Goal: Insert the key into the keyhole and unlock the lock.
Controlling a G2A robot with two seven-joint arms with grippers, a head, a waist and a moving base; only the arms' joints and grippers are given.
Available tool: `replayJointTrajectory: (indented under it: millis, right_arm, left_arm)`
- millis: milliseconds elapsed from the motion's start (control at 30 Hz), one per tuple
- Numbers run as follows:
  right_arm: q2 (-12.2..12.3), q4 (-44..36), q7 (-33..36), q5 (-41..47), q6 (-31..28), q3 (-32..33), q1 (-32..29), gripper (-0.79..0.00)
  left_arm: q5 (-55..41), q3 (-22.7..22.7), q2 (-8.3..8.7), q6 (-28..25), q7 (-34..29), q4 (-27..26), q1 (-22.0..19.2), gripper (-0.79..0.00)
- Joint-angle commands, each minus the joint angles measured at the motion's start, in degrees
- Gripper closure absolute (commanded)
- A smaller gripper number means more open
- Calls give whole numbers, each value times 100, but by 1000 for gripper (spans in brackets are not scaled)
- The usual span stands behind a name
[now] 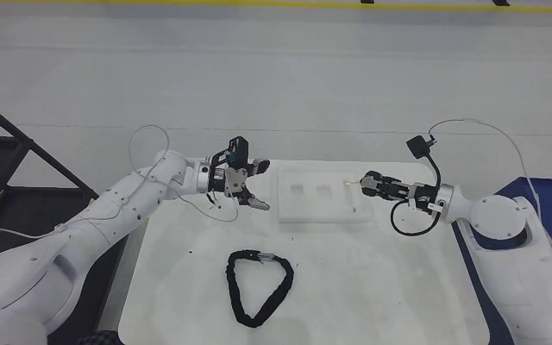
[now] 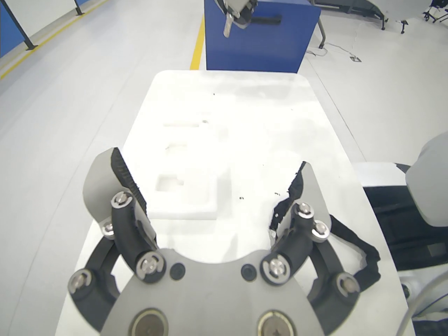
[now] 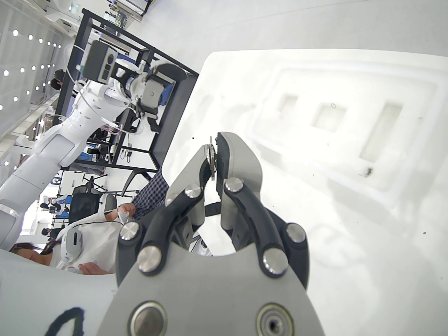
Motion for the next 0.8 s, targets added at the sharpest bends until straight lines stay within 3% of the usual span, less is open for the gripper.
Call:
replayJointTrajectory:
  millis: [0, 300, 500, 767]
  right_arm:
    - [0, 0, 0, 0, 0, 0, 0, 0]
    - [0, 0, 0, 0, 0, 0, 0, 0]
    - [0, 0, 0, 0, 0, 0, 0, 0]
    - [0, 0, 0, 0, 0, 0, 0, 0]
  left_arm:
    - [75, 91, -8, 0, 63, 35, 73, -785]
    - [202, 105, -72, 0, -192, 52, 396, -785]
    - [-460, 105, -116, 0, -977, -15, 566, -785]
    - [-460, 105, -116, 0, -977, -15, 566, -785]
